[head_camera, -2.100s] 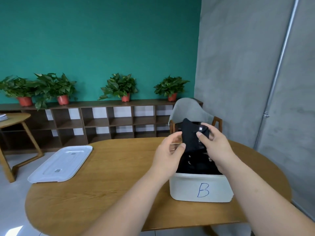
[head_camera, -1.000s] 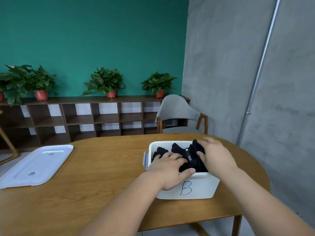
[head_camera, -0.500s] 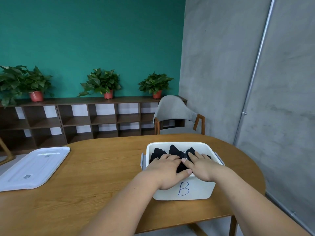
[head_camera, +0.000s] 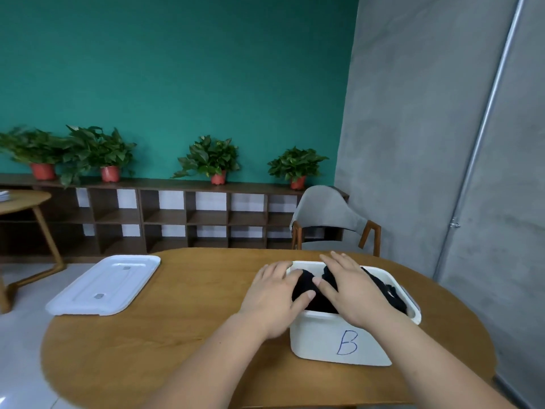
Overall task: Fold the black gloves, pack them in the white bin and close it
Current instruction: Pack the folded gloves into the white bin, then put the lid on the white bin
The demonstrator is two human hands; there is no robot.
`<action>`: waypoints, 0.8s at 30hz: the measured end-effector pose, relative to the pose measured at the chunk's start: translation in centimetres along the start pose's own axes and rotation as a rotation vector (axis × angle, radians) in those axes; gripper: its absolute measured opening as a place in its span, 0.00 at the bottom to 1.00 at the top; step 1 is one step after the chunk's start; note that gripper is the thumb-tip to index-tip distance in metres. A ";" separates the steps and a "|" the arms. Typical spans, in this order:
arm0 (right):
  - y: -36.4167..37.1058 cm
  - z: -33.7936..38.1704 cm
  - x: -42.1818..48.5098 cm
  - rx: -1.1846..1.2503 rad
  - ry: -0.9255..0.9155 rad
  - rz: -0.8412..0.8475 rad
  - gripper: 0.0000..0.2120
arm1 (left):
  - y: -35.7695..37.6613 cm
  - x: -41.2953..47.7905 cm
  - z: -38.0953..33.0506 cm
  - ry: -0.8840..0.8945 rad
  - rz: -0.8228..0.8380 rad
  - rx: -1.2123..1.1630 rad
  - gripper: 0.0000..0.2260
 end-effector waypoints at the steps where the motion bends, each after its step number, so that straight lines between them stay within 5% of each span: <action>1: 0.3 1.4 0.1 0.000 -0.032 -0.004 0.32 | -0.2 -0.7 1.2 -0.039 -0.015 0.001 0.29; 14: 9.1 16.4 0.5 0.046 -0.309 0.119 0.32 | -1.9 -11.3 16.0 -0.433 -0.029 0.051 0.28; 24: 19.2 19.6 -1.6 0.045 -0.305 0.382 0.37 | -1.0 -17.2 23.7 -0.642 0.055 0.122 0.30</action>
Point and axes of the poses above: each hand's wrist, its own x-axis towards the middle knuckle, its own y-axis out of the palm, z = x × y, the point moved 4 cm from there along x, towards the middle knuckle, and after that the axes turned 6 degrees about -z, right-handed, at the moved point
